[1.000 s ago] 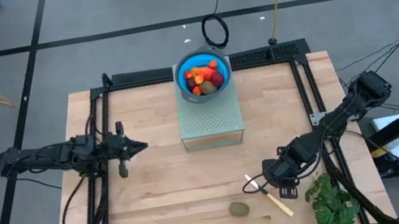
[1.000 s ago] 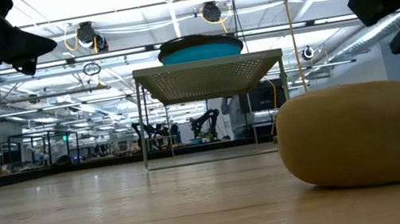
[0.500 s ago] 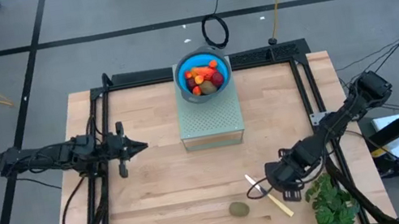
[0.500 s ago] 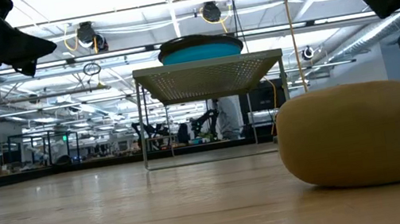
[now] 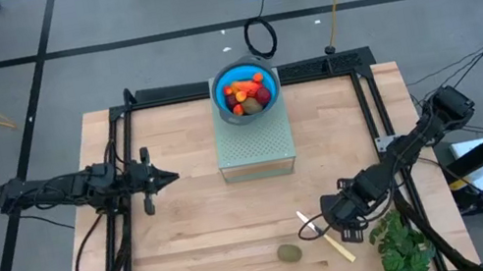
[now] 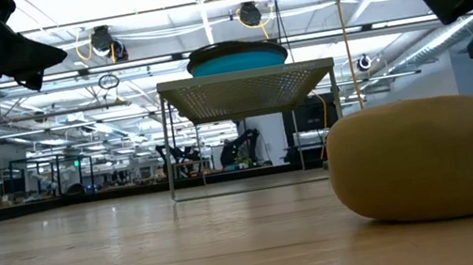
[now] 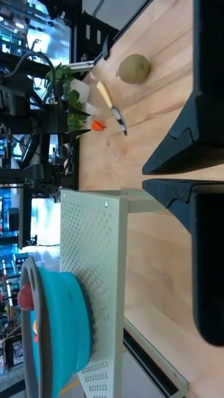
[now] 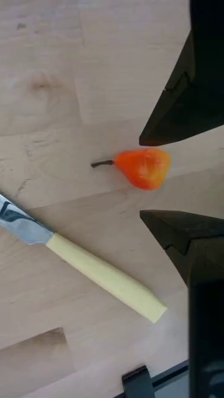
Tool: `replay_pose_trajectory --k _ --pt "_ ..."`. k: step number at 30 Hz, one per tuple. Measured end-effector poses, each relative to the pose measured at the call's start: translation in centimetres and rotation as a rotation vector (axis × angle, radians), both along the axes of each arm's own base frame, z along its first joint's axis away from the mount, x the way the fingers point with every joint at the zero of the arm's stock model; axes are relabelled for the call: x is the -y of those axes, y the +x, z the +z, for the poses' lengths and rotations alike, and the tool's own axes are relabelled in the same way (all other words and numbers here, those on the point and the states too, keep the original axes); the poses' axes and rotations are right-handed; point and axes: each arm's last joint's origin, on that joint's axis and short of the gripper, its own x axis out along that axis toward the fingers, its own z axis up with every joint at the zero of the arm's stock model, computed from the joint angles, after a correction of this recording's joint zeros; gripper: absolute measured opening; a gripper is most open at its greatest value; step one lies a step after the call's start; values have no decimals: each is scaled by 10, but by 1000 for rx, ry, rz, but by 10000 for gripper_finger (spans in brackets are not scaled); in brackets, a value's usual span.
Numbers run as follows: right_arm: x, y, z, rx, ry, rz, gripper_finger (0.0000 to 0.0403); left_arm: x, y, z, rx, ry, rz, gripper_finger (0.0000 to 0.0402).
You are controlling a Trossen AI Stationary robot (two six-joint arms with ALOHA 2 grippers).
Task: Pick & Place Fruit
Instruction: Put the peach into the blue strainer bowl on the shelf
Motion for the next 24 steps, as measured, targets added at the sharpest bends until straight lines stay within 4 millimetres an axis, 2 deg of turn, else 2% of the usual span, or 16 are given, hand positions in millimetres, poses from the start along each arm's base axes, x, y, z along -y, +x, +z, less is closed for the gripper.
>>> replay_pose_trajectory --k 3,13,24 --pt "0 -1 -1 0 0 2 170 0 0 0 0 0 0 21" --pt "3 -13 -21 -46 -11 -48 170 0 0 0 1 -7 1 21" --pt "5 -17 -37 -5 15 -50 170 0 0 0 3 -20 3 21"
